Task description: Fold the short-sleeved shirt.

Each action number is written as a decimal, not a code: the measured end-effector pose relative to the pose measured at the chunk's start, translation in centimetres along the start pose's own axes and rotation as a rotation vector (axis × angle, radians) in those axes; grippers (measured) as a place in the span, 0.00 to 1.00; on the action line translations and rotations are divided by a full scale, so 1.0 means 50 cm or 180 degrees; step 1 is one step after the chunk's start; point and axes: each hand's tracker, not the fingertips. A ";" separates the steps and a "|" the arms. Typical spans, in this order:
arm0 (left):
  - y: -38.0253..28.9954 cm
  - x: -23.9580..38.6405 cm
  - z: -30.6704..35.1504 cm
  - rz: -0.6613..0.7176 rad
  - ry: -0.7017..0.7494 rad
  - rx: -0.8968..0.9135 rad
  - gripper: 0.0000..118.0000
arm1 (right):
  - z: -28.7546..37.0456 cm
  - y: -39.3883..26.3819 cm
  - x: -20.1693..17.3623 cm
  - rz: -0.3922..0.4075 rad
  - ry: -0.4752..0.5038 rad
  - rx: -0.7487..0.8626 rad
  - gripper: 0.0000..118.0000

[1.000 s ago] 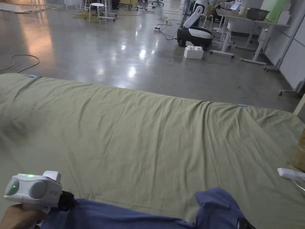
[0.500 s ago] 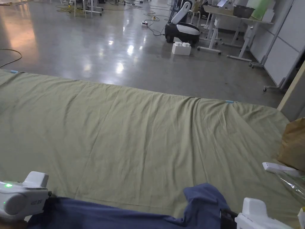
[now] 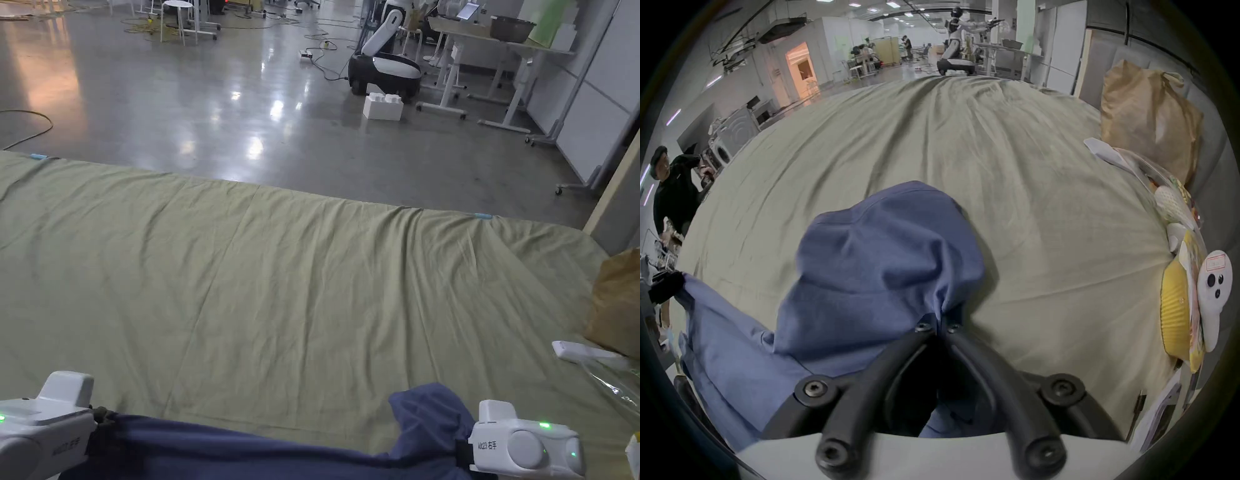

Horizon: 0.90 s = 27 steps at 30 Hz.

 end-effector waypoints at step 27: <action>-0.106 -0.113 0.200 -0.0079 -0.0076 0.0435 0.05 | 0.397 -0.230 -0.007 0.0323 -0.0089 0.0790 0.01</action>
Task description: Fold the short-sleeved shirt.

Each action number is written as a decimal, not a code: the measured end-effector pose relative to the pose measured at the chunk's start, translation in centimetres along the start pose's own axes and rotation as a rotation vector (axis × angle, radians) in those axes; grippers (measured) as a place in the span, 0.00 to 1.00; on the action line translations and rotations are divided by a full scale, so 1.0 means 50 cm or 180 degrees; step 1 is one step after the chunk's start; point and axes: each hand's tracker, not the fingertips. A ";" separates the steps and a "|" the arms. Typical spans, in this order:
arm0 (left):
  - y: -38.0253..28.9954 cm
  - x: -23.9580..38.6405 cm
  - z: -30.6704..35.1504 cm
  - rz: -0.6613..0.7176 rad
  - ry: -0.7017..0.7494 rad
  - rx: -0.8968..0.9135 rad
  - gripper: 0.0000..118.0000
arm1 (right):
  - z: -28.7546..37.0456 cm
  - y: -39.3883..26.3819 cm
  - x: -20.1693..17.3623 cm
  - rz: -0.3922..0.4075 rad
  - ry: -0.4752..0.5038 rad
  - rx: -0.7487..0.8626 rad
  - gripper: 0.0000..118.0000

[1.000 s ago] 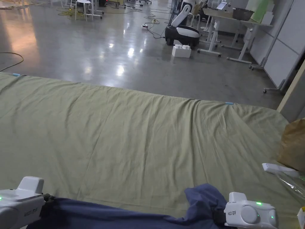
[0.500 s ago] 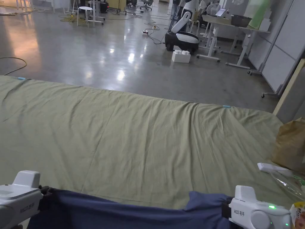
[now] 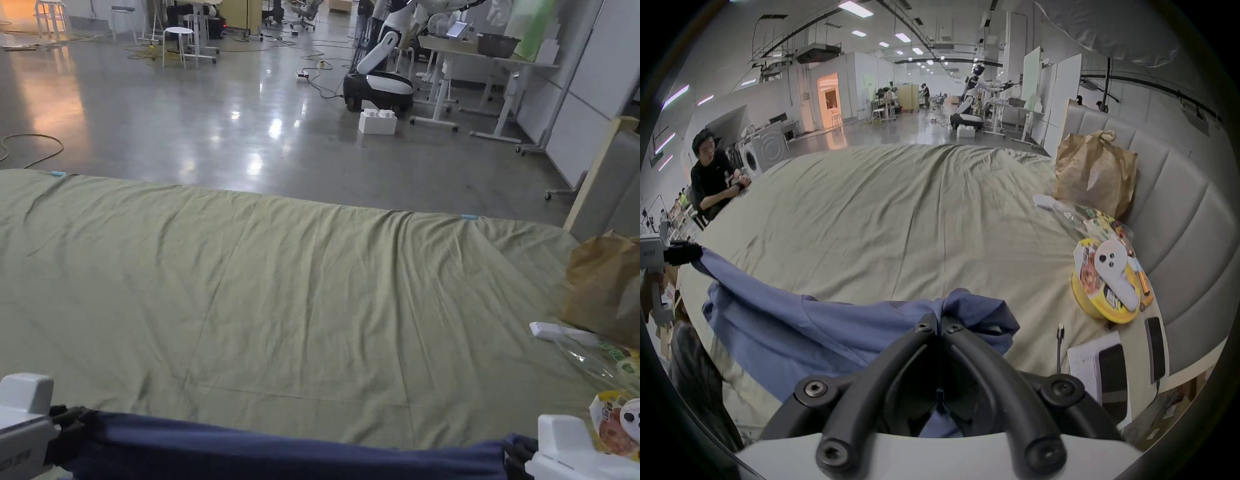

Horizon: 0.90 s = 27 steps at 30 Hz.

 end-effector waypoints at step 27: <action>-0.170 -0.020 -0.051 0.0120 0.0014 -0.0988 0.19 | -0.015 -0.157 -0.070 0.0490 -0.0259 -0.1084 0.31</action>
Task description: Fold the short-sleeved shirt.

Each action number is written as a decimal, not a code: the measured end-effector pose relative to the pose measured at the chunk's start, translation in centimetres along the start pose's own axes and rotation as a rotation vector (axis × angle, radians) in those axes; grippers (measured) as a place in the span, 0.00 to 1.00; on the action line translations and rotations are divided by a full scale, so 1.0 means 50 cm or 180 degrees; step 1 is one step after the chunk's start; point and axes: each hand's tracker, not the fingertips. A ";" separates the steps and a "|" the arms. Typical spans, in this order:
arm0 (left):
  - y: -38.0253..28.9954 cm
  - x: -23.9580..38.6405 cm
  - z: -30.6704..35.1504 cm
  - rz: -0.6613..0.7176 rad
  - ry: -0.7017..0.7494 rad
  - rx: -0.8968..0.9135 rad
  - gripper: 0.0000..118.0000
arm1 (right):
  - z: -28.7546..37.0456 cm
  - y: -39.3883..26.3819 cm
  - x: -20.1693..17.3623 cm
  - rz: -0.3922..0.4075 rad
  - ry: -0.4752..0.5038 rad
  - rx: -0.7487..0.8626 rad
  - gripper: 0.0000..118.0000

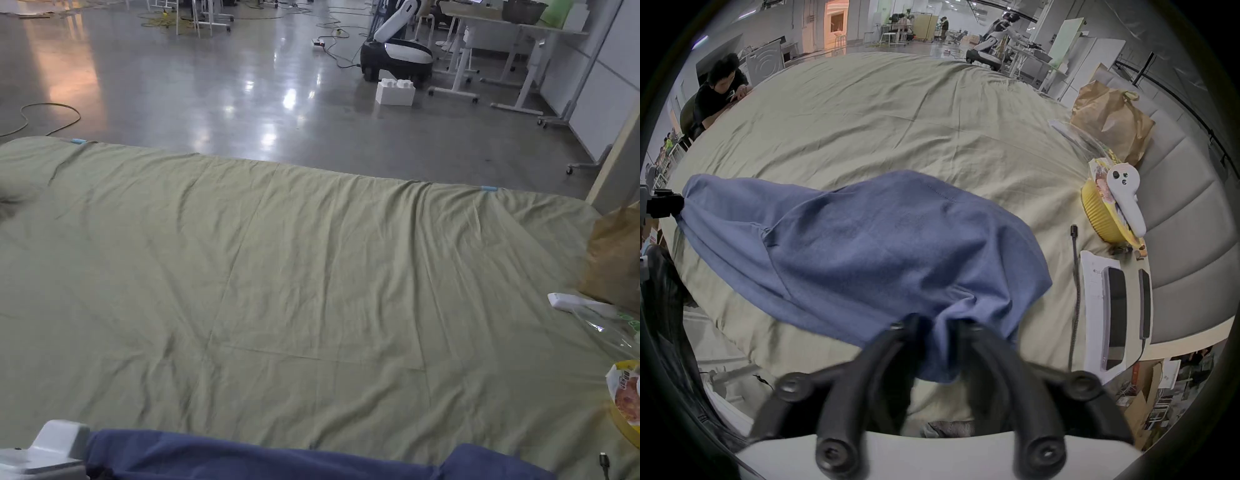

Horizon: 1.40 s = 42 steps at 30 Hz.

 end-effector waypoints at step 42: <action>0.122 0.048 0.142 0.0243 0.0010 0.1505 0.03 | 0.188 0.183 -0.146 -0.0591 -0.0297 0.3159 0.01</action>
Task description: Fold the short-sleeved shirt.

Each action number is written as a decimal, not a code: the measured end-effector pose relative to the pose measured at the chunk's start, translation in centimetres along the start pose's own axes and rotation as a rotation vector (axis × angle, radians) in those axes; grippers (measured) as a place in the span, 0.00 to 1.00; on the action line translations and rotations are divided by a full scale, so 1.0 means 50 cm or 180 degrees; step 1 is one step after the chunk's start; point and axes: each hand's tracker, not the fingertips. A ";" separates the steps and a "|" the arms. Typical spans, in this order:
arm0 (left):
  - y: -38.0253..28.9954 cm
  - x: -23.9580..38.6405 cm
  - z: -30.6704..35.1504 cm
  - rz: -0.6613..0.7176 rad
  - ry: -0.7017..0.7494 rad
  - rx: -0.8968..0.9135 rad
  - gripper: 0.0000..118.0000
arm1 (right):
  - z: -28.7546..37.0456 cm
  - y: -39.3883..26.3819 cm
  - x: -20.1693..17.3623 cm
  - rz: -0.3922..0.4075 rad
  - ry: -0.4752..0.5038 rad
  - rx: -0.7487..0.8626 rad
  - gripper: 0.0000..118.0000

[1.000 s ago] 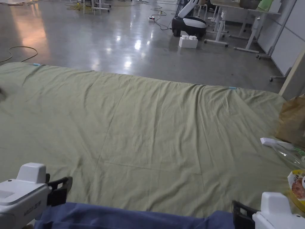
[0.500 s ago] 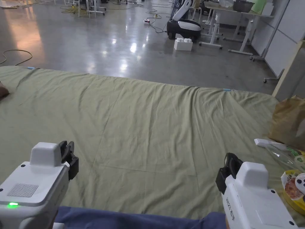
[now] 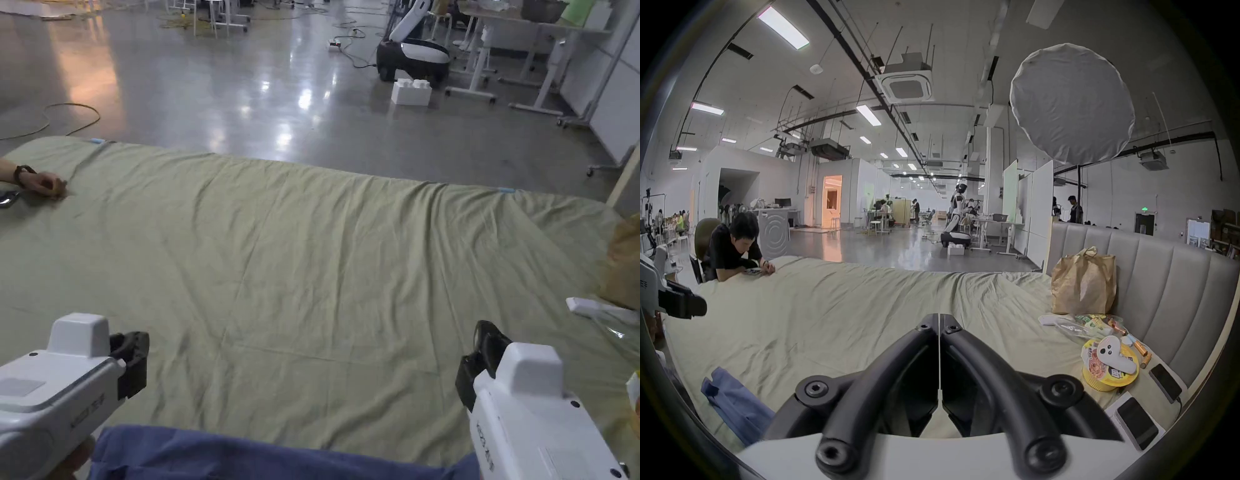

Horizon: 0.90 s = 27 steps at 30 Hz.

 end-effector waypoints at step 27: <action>-0.204 -0.323 -0.167 0.2471 -0.2029 -0.1678 0.58 | -0.036 -0.041 -0.030 0.0060 0.0126 -0.0536 0.01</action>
